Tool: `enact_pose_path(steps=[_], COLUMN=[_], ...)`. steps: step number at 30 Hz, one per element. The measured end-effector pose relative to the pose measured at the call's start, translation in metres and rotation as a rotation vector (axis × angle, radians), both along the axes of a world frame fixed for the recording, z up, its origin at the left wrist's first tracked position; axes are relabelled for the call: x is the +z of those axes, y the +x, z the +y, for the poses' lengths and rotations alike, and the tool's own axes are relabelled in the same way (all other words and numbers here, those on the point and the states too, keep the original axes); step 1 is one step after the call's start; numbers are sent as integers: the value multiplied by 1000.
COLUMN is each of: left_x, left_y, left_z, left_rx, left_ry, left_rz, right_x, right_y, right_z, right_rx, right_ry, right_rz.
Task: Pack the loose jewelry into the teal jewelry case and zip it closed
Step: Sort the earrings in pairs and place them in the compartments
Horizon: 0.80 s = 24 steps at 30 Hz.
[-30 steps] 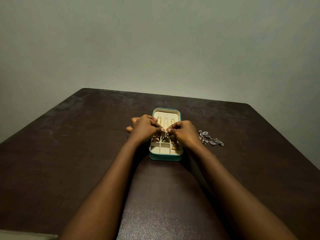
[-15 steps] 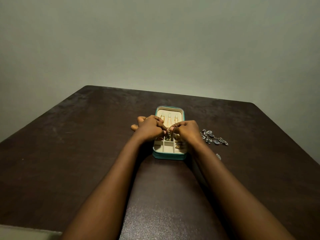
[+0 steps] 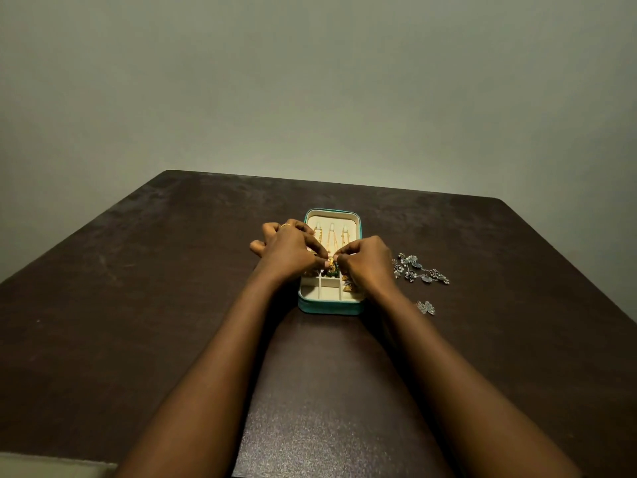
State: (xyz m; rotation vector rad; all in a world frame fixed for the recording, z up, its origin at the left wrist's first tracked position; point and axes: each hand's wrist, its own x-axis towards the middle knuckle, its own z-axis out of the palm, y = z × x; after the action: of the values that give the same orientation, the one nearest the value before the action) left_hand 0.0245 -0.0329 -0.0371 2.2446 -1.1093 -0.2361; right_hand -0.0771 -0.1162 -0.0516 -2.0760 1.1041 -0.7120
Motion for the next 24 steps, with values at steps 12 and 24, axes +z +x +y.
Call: enact_pose_path(steps=[12,24], left_x=[0,0], left_y=[-8,-18], left_z=[1,-1], left_rx=[-11,-37], left_ry=[17,-55], left_rz=[-32,-140], right_x=[-4,39], right_y=[-3,-85], right_z=[0,-35], right_rx=[-18,261], right_ry=[-96,21], right_rz=[18,234])
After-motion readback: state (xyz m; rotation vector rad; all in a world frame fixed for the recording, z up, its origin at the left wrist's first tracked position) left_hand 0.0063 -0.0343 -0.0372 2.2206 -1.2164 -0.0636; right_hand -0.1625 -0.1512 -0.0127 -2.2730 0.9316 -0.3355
